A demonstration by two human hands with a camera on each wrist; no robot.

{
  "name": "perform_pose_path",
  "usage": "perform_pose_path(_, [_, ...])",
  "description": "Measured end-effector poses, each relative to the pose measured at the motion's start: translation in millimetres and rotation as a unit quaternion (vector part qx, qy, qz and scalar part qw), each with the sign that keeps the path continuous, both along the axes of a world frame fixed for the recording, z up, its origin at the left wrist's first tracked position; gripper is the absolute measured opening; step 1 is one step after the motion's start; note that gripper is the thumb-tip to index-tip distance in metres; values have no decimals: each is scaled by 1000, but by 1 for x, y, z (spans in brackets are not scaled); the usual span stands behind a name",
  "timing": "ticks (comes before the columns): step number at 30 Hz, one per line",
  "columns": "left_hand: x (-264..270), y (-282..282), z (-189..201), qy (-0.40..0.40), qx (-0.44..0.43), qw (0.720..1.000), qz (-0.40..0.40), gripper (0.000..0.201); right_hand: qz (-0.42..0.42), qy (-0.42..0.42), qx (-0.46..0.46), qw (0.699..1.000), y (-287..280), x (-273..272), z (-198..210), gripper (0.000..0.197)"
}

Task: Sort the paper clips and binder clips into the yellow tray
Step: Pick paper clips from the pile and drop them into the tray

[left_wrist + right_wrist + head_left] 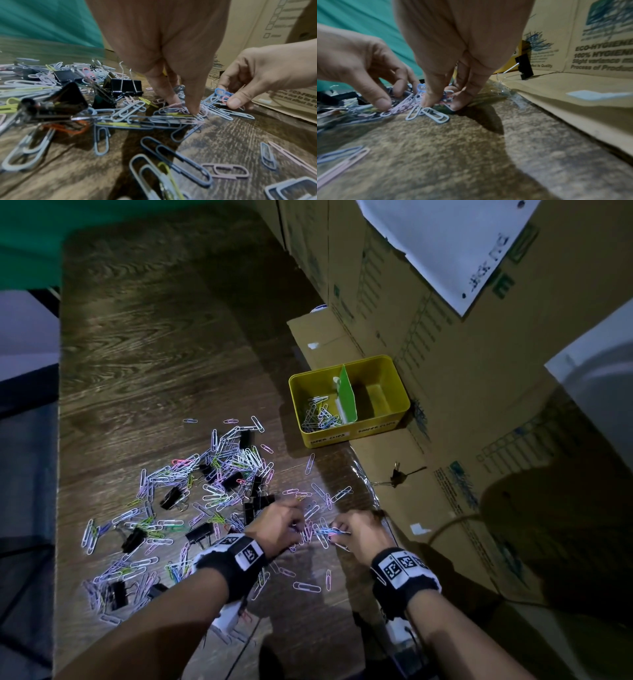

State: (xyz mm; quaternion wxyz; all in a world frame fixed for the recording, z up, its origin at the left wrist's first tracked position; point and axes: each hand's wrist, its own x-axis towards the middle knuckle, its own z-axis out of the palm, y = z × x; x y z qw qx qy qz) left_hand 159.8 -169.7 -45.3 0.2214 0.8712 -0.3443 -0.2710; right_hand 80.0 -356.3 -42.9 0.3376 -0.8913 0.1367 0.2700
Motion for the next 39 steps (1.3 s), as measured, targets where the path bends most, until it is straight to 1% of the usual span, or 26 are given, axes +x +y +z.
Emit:
perform_pose_path(2, [1, 3, -3, -4, -12, 1000, 1, 11, -26, -7, 26, 999, -5, -1, 0, 23])
perform_pose_path(5, [1, 8, 1, -2, -16, 1000, 25, 18, -63, -23, 65, 996, -13, -4, 4, 25])
perform_pose_path(7, [2, 11, 5, 25, -34, 997, 71, 22, -87, -39, 100, 990, -18, -3, 6, 15])
perform_pose_path(8, [3, 13, 9, 60, -46, 991, 108, 23, -103, -46, 122, 986, -19, -2, 8, 10])
perform_pose_path(9, [6, 15, 12, 110, -59, 980, 156, 23, -119, -52, 145, 981, -21, 0, 10, 7])
perform_pose_path(11, [13, 17, 25, 218, -100, 936, 256, 20, -151, -74, 179, 969, -25, 3, 17, 8])
perform_pose_path(12, [18, 17, 33, 252, -123, 916, 289, 17, -168, -89, 193, 963, -27, 5, 24, 11])
perform_pose_path(14, [33, 15, 53, 275, -163, 899, 301, 15, -193, -122, 232, 945, -30, 10, 38, 19])
perform_pose_path(16, [49, 10, 77, 286, -200, 893, 285, 15, -199, -156, 251, 934, -34, 18, 51, 28])
perform_pose_path(19, [74, -1, 113, 261, -256, 899, 239, 17, -212, -220, 271, 913, -38, 31, 70, 33])
perform_pose_path(21, [95, -12, 132, 242, -285, 899, 228, 19, -225, -261, 278, 897, -41, 42, 82, 31])
perform_pose_path(23, [118, -24, 143, 214, -306, 902, 216, 24, -246, -291, 283, 880, -42, 54, 96, 28])
perform_pose_path(25, [140, -39, 141, 165, -280, 922, 208, 25, -250, -313, 284, 871, -43, 67, 106, 24])
perform_pose_path(28, [160, -65, 127, 78, -196, 956, 203, 23, -249, -332, 284, 865, -45, 91, 121, 24])
perform_pose_path(29, [161, -73, 121, 46, -163, 967, 189, 22, -251, -336, 286, 861, -46, 100, 123, 23])
perform_pose_path(31, [160, -87, 108, -13, -80, 988, 134, 20, -243, -335, 273, 868, -49, 118, 127, 22])
perform_pose_path(33, [157, -93, 97, -28, 2, 996, 81, 22, -222, -323, 230, 891, -51, 135, 123, 22])
perform_pose_path(34, [155, -94, 94, -27, 21, 997, 69, 23, -216, -310, 208, 902, -52, 144, 120, 23])
perform_pose_path(35, [153, -92, 91, -31, 11, 997, 71, 23, -209, -298, 184, 913, -53, 153, 114, 23])
perform_pose_path(37, [144, -86, 88, -56, -79, 988, 117, 19, -180, -289, 137, 930, -53, 168, 103, 21])
perform_pose_path(39, [131, -77, 83, -80, -167, 963, 198, 16, -136, -288, 79, 945, -51, 179, 92, 17])
